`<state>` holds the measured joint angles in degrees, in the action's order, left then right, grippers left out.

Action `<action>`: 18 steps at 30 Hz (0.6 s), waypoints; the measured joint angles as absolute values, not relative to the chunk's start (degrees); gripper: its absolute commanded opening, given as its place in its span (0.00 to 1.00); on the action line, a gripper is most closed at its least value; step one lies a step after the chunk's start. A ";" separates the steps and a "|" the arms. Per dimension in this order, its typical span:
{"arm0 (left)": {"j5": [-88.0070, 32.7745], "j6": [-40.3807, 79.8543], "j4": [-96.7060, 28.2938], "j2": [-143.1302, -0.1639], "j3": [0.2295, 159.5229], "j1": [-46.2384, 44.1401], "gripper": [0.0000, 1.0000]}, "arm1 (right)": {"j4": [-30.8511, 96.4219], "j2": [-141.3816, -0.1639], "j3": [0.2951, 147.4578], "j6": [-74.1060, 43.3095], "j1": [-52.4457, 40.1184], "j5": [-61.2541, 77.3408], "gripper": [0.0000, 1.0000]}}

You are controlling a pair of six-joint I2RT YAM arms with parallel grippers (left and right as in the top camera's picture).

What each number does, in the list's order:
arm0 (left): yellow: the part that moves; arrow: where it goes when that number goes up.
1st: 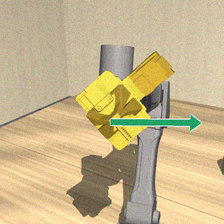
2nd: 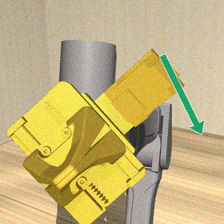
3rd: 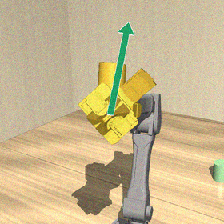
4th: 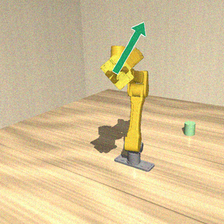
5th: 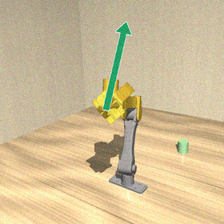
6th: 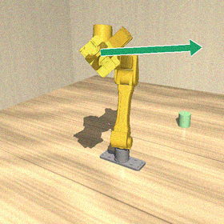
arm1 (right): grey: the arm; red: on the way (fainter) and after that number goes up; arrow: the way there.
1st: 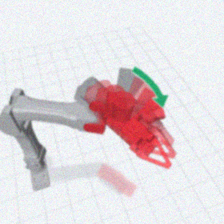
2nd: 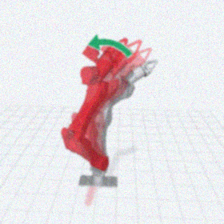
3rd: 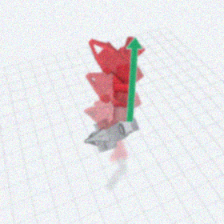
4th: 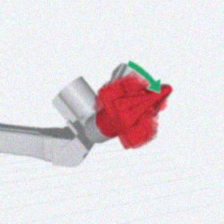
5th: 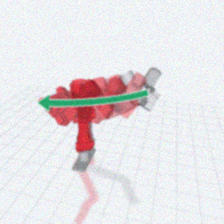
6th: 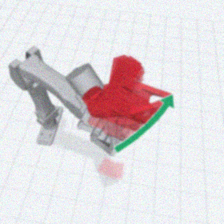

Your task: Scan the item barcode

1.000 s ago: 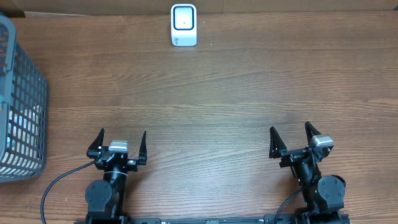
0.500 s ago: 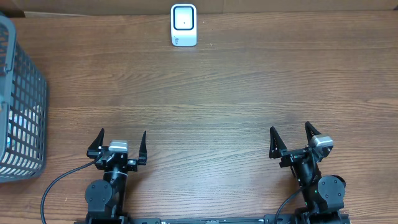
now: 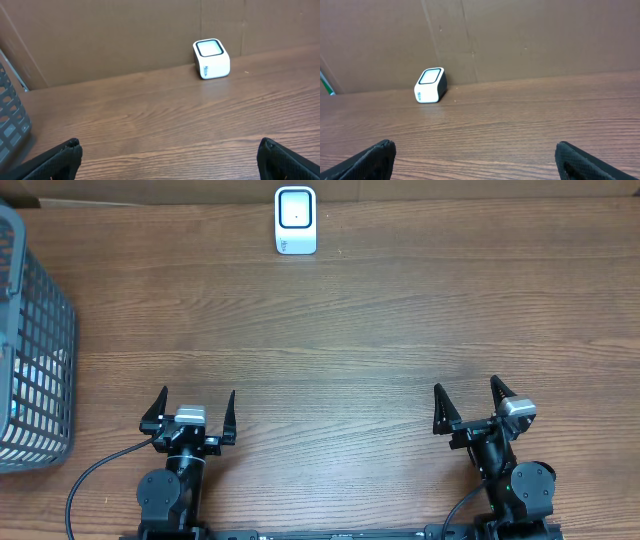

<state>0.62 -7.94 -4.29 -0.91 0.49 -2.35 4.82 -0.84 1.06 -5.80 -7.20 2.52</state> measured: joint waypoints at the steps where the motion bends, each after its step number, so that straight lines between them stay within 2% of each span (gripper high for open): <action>1: 0.49 -7.97 -3.99 -0.91 0.49 -2.35 1.00 | 4.82 -0.84 1.06 -5.80 -7.20 2.55 1.00; 11: -1.72 -7.31 -3.86 -0.97 1.15 -2.35 1.00 | 4.82 -0.84 1.06 -5.80 -7.20 2.55 1.00; 18: -2.59 -7.22 -12.19 -11.77 16.08 -2.35 1.00 | 4.80 -0.84 1.06 -5.80 -7.20 2.55 1.00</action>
